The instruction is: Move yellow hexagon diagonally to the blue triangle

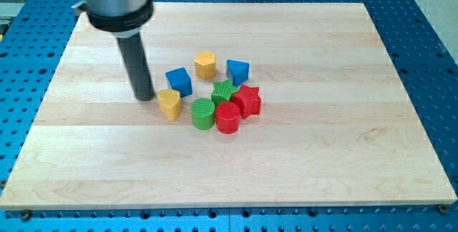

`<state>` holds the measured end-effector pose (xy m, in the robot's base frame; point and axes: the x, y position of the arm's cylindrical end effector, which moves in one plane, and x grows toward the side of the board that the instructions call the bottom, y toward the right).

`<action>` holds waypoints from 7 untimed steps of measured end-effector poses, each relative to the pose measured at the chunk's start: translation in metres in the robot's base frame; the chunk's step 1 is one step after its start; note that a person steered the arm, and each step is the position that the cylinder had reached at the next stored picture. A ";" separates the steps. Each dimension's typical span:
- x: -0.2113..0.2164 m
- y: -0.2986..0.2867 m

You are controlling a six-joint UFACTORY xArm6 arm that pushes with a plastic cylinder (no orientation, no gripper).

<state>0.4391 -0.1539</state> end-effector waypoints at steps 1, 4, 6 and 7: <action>0.004 -0.038; 0.040 0.053; 0.040 0.060; 0.040 0.055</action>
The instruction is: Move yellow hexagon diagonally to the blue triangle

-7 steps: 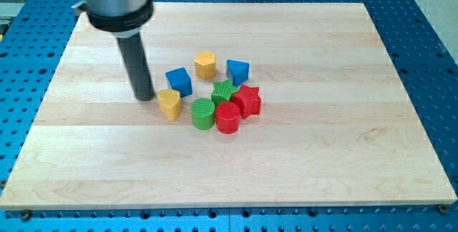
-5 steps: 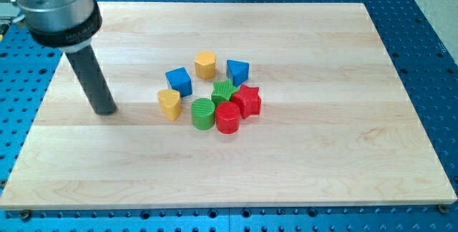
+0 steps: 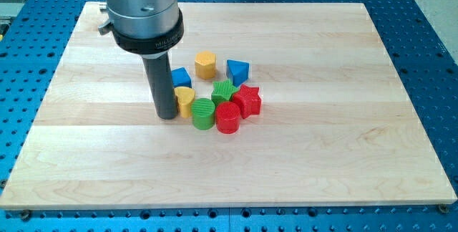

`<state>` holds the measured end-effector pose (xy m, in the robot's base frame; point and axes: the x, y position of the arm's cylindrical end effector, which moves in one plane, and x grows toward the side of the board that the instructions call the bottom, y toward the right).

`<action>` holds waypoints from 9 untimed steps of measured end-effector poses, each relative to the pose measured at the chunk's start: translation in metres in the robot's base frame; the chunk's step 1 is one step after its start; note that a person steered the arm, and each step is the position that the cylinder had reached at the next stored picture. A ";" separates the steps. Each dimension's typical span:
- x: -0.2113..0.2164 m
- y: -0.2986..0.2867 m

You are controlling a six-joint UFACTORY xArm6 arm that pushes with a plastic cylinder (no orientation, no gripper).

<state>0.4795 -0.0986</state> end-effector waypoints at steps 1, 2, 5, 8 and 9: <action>0.000 -0.042; 0.000 -0.058; -0.038 -0.035; -0.045 -0.004; -0.043 -0.023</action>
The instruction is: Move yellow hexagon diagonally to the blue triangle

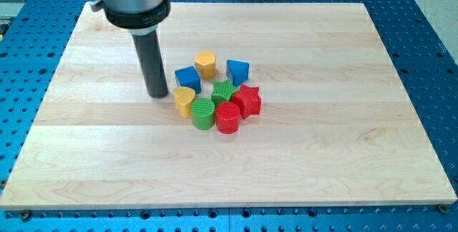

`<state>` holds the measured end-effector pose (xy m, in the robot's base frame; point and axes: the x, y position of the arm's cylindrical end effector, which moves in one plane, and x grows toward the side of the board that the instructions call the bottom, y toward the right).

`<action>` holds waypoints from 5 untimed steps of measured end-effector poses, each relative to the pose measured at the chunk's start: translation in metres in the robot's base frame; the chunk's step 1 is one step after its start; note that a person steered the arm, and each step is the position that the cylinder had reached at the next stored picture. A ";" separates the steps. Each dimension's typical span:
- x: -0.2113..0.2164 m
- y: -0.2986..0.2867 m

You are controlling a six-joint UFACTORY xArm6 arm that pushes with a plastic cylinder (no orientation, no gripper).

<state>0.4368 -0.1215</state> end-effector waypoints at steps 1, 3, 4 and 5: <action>-0.019 0.000; -0.025 -0.020; -0.060 0.012; -0.086 0.038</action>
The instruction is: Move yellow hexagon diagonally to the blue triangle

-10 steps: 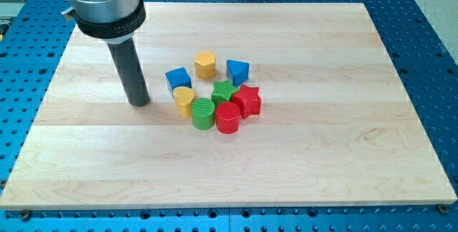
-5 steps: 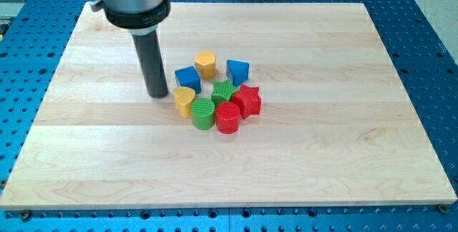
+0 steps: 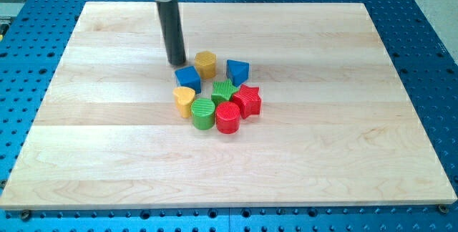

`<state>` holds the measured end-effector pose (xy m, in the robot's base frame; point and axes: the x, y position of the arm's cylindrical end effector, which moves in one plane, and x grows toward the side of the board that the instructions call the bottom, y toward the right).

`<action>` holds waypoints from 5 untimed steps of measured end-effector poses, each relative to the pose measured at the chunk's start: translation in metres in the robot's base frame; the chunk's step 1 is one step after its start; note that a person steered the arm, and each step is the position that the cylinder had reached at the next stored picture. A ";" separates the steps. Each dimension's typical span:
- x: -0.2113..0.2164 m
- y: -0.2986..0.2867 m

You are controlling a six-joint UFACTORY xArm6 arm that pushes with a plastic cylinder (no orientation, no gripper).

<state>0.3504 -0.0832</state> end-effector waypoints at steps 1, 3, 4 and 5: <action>-0.024 0.007; 0.007 0.018; 0.007 0.028; 0.013 0.028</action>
